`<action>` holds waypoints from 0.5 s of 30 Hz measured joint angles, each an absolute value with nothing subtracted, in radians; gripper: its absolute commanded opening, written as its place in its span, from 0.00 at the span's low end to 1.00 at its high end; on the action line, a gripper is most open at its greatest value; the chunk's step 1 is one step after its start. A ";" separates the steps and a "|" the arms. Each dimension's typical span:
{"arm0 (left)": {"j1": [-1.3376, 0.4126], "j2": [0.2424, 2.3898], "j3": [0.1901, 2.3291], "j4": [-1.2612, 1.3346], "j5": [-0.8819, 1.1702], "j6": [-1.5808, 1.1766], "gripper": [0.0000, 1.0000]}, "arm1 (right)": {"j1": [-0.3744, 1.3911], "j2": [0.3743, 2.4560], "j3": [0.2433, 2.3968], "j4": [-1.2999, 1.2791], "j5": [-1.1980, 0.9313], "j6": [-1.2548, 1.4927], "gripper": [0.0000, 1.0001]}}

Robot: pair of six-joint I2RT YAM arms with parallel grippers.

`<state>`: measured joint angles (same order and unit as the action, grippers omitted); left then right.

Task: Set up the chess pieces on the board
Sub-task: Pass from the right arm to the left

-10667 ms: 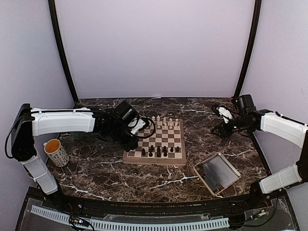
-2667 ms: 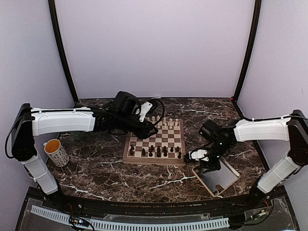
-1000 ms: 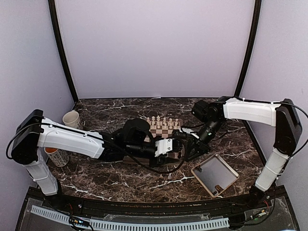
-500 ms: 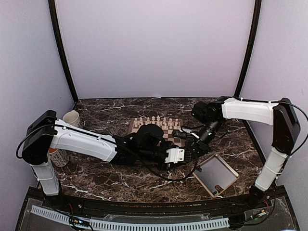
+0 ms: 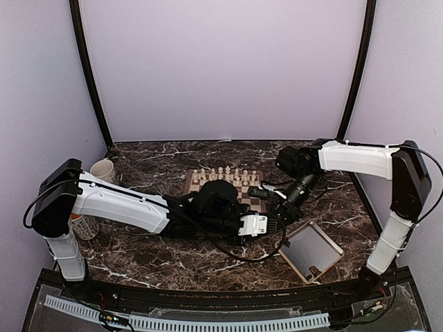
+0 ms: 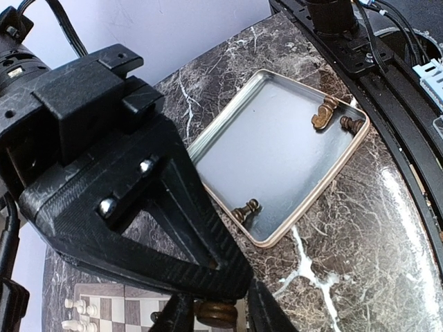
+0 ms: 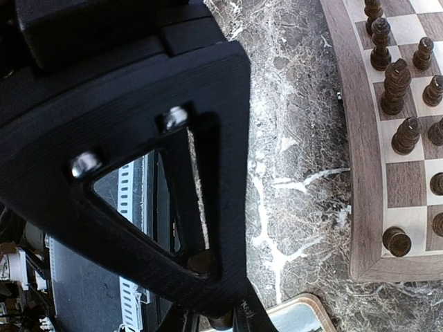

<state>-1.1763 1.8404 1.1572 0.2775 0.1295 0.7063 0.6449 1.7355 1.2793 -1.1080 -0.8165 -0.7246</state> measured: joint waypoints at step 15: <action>-1.175 1.850 1.159 0.316 0.042 0.638 0.12 | 0.586 1.723 1.310 -1.121 -0.838 -0.724 0.33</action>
<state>-1.1751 1.8496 1.1587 0.3161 0.0422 0.6376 0.5858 1.7229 1.3098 -1.1210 -0.8379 -0.7242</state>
